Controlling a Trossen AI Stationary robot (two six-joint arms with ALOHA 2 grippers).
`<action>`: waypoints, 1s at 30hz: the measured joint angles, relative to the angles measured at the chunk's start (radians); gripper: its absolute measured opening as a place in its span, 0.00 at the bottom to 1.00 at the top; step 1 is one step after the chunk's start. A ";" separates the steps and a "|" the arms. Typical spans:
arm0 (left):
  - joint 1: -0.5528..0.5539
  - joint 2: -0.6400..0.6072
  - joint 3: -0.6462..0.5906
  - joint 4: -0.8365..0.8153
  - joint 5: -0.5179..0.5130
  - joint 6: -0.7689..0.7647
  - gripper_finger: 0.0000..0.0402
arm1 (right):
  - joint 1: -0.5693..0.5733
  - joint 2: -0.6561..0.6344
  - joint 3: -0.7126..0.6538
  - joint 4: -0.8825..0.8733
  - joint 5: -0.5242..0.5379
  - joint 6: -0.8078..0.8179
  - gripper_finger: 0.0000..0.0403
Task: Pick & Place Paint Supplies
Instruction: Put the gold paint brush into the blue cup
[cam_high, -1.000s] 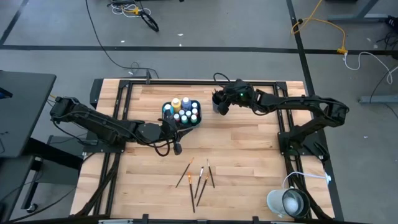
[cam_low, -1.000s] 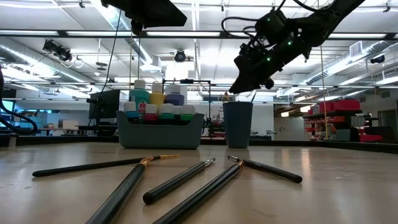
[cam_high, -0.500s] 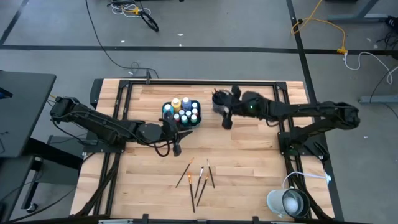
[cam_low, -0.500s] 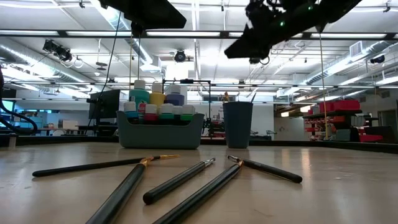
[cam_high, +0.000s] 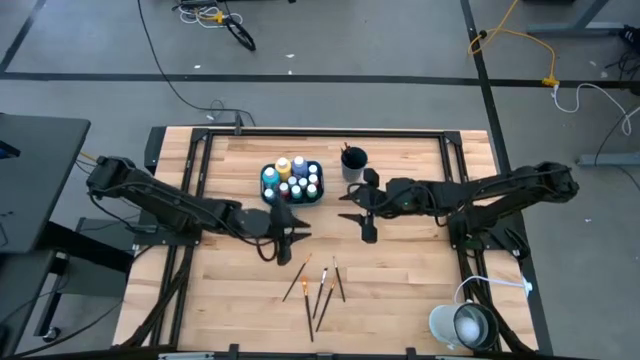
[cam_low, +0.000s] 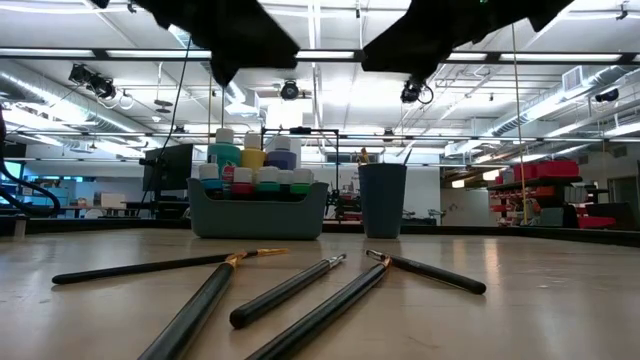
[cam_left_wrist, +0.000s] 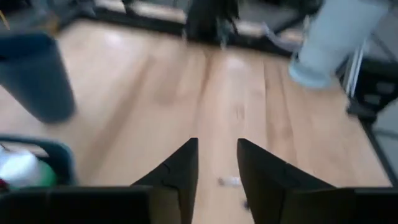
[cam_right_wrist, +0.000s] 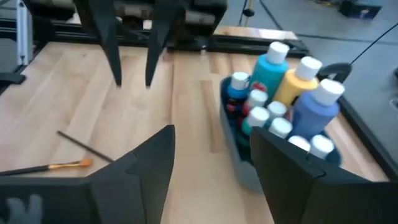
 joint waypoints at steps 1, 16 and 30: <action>-0.005 0.022 0.000 -0.002 0.008 -0.009 0.32 | 0.007 0.000 0.000 -0.002 0.000 0.008 0.52; -0.102 0.293 0.029 -0.016 0.059 -0.274 0.36 | 0.022 0.000 0.000 -0.013 -0.002 0.020 0.52; -0.111 0.443 0.085 -0.069 -0.062 -0.279 0.35 | 0.022 0.000 0.000 -0.037 -0.003 0.020 0.52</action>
